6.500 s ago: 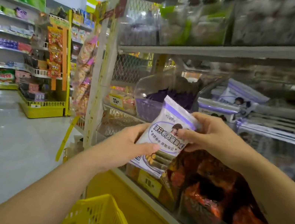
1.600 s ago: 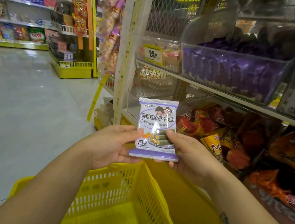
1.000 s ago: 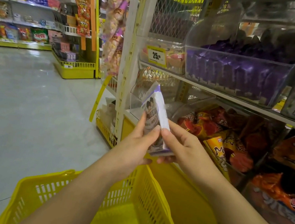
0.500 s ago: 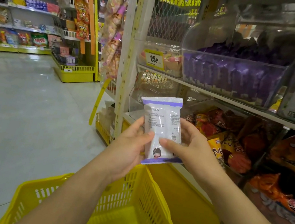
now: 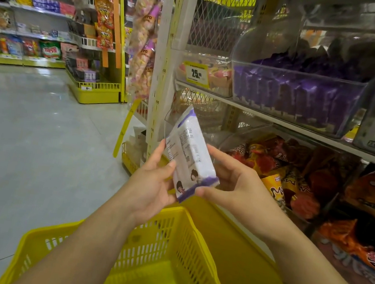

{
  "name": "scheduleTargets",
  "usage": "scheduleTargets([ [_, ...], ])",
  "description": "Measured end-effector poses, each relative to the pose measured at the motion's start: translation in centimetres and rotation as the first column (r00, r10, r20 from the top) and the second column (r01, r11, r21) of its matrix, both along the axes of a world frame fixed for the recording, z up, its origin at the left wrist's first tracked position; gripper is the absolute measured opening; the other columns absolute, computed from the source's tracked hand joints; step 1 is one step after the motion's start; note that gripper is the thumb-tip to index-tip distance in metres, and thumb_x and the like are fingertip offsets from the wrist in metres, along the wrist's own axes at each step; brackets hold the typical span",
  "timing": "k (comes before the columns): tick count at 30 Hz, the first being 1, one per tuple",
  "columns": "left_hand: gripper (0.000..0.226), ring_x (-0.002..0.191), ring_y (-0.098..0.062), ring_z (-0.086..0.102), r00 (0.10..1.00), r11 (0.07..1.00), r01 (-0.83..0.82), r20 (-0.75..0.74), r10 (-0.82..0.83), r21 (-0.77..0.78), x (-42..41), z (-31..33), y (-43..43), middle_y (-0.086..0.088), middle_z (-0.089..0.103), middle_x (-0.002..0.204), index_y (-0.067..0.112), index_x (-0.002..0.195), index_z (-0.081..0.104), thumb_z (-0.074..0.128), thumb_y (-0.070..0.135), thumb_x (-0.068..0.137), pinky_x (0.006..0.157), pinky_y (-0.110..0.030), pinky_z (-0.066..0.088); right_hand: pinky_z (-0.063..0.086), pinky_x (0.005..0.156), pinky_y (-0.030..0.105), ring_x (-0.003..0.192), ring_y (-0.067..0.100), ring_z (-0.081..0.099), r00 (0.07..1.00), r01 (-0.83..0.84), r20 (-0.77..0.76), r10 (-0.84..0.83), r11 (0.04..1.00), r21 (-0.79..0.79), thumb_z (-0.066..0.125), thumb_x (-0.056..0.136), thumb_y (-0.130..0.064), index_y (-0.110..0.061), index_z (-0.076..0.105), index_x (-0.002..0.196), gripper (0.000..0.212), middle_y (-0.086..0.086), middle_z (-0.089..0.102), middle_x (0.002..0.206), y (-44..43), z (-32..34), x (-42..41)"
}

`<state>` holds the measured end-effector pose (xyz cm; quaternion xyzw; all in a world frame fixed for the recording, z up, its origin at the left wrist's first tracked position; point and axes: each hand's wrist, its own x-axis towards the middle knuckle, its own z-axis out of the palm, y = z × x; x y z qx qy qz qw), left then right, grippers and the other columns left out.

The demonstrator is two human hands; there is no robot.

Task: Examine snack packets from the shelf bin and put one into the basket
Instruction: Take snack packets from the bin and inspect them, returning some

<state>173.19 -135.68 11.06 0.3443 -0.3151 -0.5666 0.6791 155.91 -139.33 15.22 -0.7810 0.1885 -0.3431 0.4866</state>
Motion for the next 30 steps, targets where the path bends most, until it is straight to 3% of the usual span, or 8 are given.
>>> scheduleTargets([
  [3, 0.061, 0.106, -0.029, 0.068, 0.998, 1.0, 0.02, -0.063, -0.02, 0.009, 0.3, 0.1, 0.0, -0.007, 0.068, 0.123, 0.045, 0.142, 0.039, 0.048, 0.007, 0.095, 0.064, -0.043, 0.058, 0.053, 0.082, 0.018, 0.101, 0.006, 0.068, 0.999, 0.007, 0.048, -0.009, 1.0, 0.03, 0.063, 0.082, 0.014, -0.033, 0.052, 0.123, 0.064, -0.016, 0.071, 0.109, 0.1, 0.1, 0.1],
  [6, 0.07, 0.094, -0.025, 0.072, 0.997, 1.0, 0.014, -0.078, -0.013, 0.021, 0.3, 0.4, 0.0, -0.009, 0.072, 0.113, 0.038, 0.143, 0.04, 0.06, 0.013, 0.081, 0.061, -0.04, 0.058, 0.057, 0.085, 0.027, 0.103, 0.015, 0.069, 0.996, -0.008, 0.086, -0.001, 0.994, 0.108, 0.061, 0.086, 0.008, -0.031, 0.054, 0.124, 0.055, -0.004, 0.073, 0.11, -0.3, -0.1, 0.0],
  [12, 0.074, 0.082, -0.017, 0.074, 0.998, 0.998, -0.059, 0.027, 0.058, 0.029, 0.3, 1.1, 0.2, -0.006, 0.076, 0.094, 0.034, 0.138, 0.04, 0.067, 0.022, 0.07, 0.055, -0.029, 0.058, 0.058, 0.08, 0.026, 0.103, 0.021, 0.069, 0.986, -0.037, 0.164, -0.009, 0.961, 0.274, 0.064, 0.079, -0.017, -0.027, 0.058, 0.122, 0.044, 0.007, 0.074, 0.106, -1.1, -0.8, -0.1],
  [19, 0.067, 0.106, -0.019, 0.069, 0.96, 0.992, -0.12, 0.25, 0.124, -0.032, 0.3, 0.9, 0.3, 0.003, 0.072, 0.114, 0.045, 0.146, 0.03, 0.057, 0.013, 0.093, 0.072, -0.043, 0.06, 0.058, 0.077, 0.028, 0.101, 0.023, 0.069, 0.986, -0.087, 0.164, 0.032, 0.937, 0.339, 0.068, 0.078, -0.022, -0.019, 0.061, 0.123, 0.046, 0.006, 0.072, 0.112, -1.3, -0.5, -0.7],
  [22, 0.061, 0.109, -0.012, 0.067, 0.916, 0.989, -0.116, 0.376, 0.141, -0.089, 0.1, 0.7, 0.3, 0.01, 0.07, 0.116, 0.048, 0.141, 0.035, 0.054, 0.01, 0.096, 0.074, -0.035, 0.059, 0.058, 0.084, 0.032, 0.103, 0.022, 0.069, 0.994, -0.012, 0.105, -0.017, 0.962, 0.271, 0.066, 0.079, -0.026, -0.017, 0.061, 0.12, 0.042, 0.004, 0.073, 0.111, -1.0, -0.6, -0.6],
  [26, 0.054, 0.098, 0.01, 0.064, 0.783, 0.985, -0.116, 0.599, 0.17, -0.129, -1.2, 1.1, 0.5, 0.034, 0.066, 0.106, 0.076, 0.101, 0.047, 0.053, 0.022, 0.098, 0.066, -0.014, 0.054, 0.055, 0.086, 0.024, 0.102, 0.01, 0.068, 0.993, 0.121, 0.006, -0.121, 0.991, 0.053, 0.06, 0.091, -0.008, -0.017, 0.058, 0.123, 0.034, 0.0, 0.071, 0.113, -0.4, -0.8, 0.1],
  [28, 0.044, 0.094, 0.01, 0.065, 0.706, 0.974, -0.166, 0.671, 0.226, -0.154, -1.4, 1.2, 0.5, 0.037, 0.064, 0.103, 0.076, 0.096, 0.05, 0.058, 0.032, 0.095, 0.073, -0.019, 0.055, 0.054, 0.09, 0.029, 0.104, 0.009, 0.066, 0.987, 0.152, -0.037, -0.154, 0.987, -0.043, 0.059, 0.092, -0.006, -0.02, 0.055, 0.128, 0.038, -0.003, 0.069, 0.115, -0.2, -0.8, 0.3],
  [30, 0.036, 0.092, 0.003, 0.068, 0.662, 0.945, -0.253, 0.675, 0.326, -0.208, -1.2, 1.0, 0.2, 0.024, 0.068, 0.105, 0.062, 0.111, 0.056, 0.062, 0.033, 0.091, 0.077, -0.028, 0.058, 0.053, 0.09, 0.032, 0.104, 0.008, 0.065, 0.98, 0.177, -0.07, -0.187, 0.977, -0.122, 0.06, 0.092, -0.007, -0.023, 0.052, 0.132, 0.044, -0.005, 0.068, 0.116, 0.0, -0.9, 0.2],
])
